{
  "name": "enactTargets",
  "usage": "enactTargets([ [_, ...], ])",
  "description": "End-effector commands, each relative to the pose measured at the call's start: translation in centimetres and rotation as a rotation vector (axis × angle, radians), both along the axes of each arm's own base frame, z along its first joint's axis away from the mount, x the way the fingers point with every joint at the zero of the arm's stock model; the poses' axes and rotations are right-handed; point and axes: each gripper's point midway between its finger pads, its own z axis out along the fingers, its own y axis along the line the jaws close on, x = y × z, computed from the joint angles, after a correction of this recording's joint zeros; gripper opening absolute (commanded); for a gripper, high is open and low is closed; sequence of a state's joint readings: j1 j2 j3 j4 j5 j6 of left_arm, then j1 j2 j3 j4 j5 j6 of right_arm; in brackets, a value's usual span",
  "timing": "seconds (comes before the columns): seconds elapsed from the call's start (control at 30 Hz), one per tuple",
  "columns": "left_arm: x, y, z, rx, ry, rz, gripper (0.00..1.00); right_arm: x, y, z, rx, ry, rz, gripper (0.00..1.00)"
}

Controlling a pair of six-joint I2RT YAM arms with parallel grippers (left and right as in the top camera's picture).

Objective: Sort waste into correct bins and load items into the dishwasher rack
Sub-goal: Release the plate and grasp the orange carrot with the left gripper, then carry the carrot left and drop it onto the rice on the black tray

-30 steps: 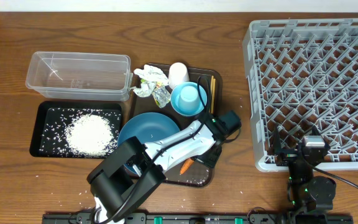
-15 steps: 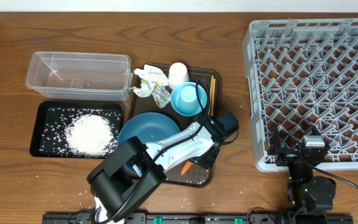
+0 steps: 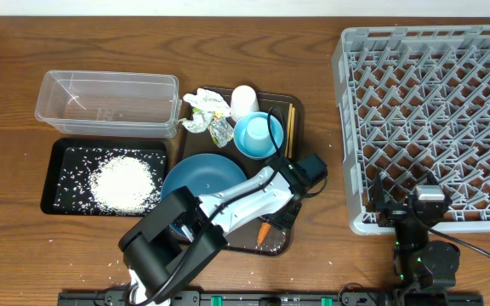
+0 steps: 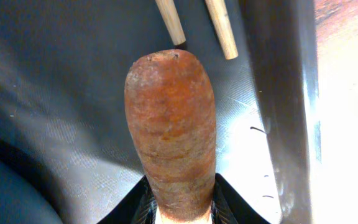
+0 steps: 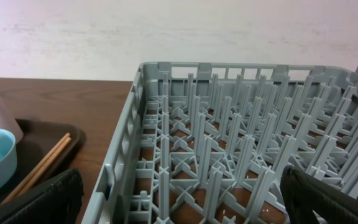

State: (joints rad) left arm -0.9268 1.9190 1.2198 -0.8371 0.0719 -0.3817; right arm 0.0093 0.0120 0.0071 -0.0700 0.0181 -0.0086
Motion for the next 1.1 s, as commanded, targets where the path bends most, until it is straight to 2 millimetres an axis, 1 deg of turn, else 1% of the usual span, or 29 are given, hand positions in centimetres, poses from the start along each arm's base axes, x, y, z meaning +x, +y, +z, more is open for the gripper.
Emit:
enactTargets([
  [0.0, 0.7, -0.9, 2.0, -0.053, -0.037, 0.024, 0.27, 0.0, -0.1, -0.1, -0.008, 0.001, -0.002, 0.99],
  [0.13, 0.9, -1.0, 3.4, -0.083, -0.058, 0.033, 0.26, 0.0, -0.1, -0.1, -0.008, 0.001, -0.002, 0.99],
  [0.3, 2.3, -0.2, 6.7, -0.153, -0.114, 0.113, 0.26, 0.0, -0.1, -0.1, -0.008, 0.001, -0.001, 0.99],
  [0.4, 3.9, 1.3, 9.5, -0.208, -0.165, 0.177, 0.26, 0.0, -0.1, -0.1, -0.008, 0.001, -0.002, 0.99],
  [0.47, 5.2, 3.0, 11.6, -0.246, -0.208, 0.240, 0.26, 0.0, -0.1, -0.1, -0.008, 0.001, -0.002, 0.99],
  [0.5, 6.1, 4.4, 12.8, -0.265, -0.237, 0.288, 0.26, 0.0, -0.1, -0.1, -0.008, 0.001, -0.002, 0.99],
  [0.57, 7.4, 6.7, 14.4, -0.284, -0.279, 0.364, 0.26, 0.0, -0.1, -0.1, -0.008, 0.001, -0.002, 0.99],
  [0.63, 8.8, 9.7, 15.8, -0.290, -0.325, 0.459, 0.26, 0.0, -0.1, -0.1, -0.008, 0.001, -0.002, 0.99],
  [0.7, 10.2, 13.5, 16.6, -0.275, -0.370, 0.575, 0.26, 0.0, -0.1, -0.1, -0.008, 0.001, -0.002, 0.99],
  [0.73, 10.9, 15.5, 16.8, -0.257, -0.388, 0.636, 0.26, 0.0, -0.1, -0.1, -0.008, 0.001, -0.002, 0.99],
  [0.8, 11.6, 18.9, 16.5, -0.229, -0.391, 0.745, 0.26, 0.0, -0.1, -0.1, -0.008, 0.001, -0.002, 0.99],
  [0.9, 11.9, 23.6, 15.4, -0.178, -0.371, 0.894, 0.26, 0.0, -0.1, -0.1, -0.008, 0.001, -0.002, 0.99],
  [1.0, 11.6, 27.5, 13.7, -0.133, -0.332, 1.026, 0.26, 0.0, -0.1, -0.1, -0.008, 0.001, -0.001, 0.99],
  [1.07, 11.1, 29.6, 12.6, -0.105, -0.300, 1.111, 0.26, 0.0, -0.1, -0.1, -0.008, 0.001, -0.001, 0.99],
])
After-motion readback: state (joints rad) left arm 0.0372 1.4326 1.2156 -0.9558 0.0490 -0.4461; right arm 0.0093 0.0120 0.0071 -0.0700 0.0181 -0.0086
